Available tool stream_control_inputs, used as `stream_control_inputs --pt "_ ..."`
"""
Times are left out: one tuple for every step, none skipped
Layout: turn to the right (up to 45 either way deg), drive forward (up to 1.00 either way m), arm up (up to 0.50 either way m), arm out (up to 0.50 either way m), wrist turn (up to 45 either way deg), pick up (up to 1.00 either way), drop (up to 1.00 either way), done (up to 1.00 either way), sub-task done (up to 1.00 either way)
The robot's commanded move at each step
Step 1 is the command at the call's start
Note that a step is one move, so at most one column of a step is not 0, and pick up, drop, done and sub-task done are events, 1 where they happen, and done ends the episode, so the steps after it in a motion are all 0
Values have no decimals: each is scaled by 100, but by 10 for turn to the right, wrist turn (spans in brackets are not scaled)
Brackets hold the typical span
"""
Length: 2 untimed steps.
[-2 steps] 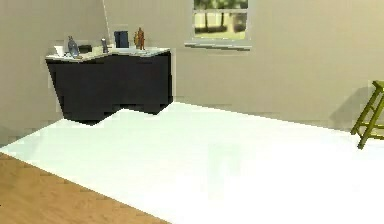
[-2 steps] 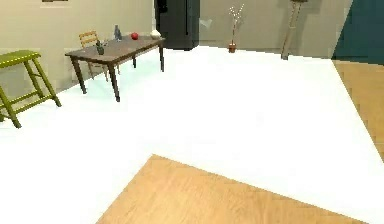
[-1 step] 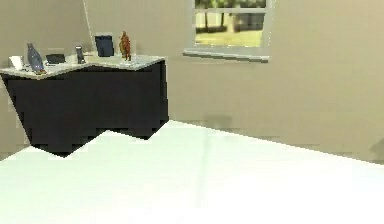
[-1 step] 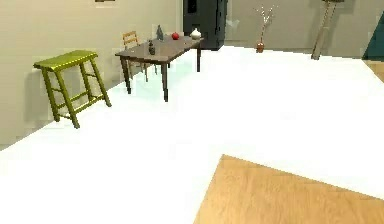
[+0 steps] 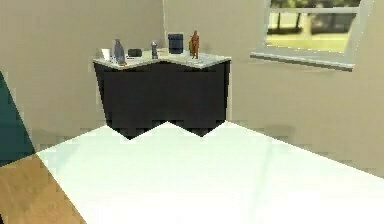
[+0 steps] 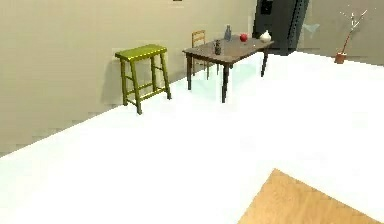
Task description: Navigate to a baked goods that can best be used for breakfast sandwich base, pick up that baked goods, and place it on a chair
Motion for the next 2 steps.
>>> stream_control_inputs --pt "0 50 0 0 0 0 0 0 0" --pt "-420 0 0 0 0 0 0 0 0"
